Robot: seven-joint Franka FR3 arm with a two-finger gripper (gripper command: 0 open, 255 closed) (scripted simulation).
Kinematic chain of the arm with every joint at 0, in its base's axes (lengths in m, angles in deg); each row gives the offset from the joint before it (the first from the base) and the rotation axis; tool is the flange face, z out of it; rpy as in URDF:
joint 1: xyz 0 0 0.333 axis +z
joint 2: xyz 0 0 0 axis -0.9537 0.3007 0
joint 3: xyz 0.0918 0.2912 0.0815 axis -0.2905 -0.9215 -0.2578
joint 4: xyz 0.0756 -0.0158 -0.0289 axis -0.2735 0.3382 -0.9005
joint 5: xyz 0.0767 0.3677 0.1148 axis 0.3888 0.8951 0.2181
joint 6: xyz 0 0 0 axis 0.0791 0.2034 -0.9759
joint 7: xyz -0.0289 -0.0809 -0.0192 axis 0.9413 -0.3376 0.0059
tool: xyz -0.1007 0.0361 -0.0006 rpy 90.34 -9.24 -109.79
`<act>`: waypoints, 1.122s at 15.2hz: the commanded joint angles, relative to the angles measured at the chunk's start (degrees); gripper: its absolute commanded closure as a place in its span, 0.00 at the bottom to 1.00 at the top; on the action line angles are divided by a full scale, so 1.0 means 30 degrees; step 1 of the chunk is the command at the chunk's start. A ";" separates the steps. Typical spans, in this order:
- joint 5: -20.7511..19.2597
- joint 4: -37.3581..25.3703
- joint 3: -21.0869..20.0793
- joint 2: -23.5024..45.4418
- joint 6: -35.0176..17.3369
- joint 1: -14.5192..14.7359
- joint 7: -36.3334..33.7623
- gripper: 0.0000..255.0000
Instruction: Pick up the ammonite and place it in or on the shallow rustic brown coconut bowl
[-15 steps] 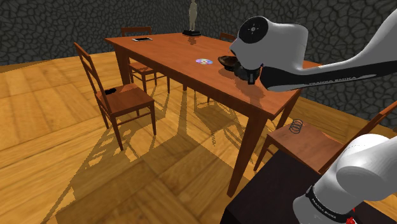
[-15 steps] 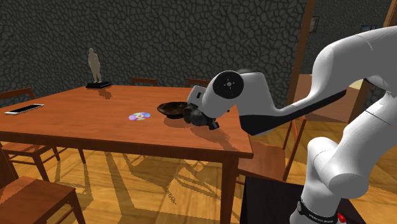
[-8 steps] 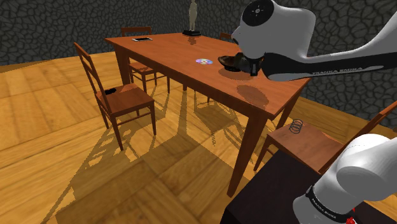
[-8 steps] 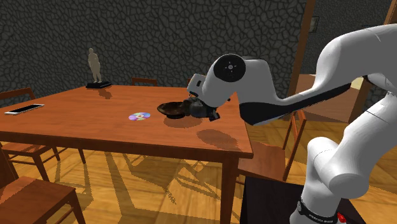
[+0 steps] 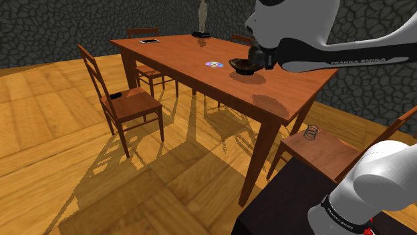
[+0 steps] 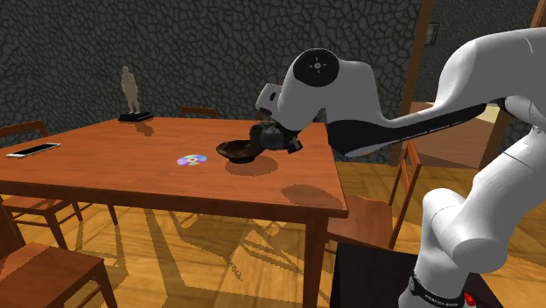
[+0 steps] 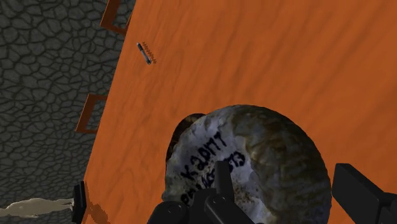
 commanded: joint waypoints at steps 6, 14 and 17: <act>-0.0196 -0.1871 0.0405 0.1029 0.0106 -0.0381 0.1032 1.00; -0.1402 -0.6150 0.1674 0.5684 -0.1685 -0.1657 0.2046 1.00; -0.1650 -0.8436 0.2090 0.7817 -0.2166 -0.2075 0.2658 1.00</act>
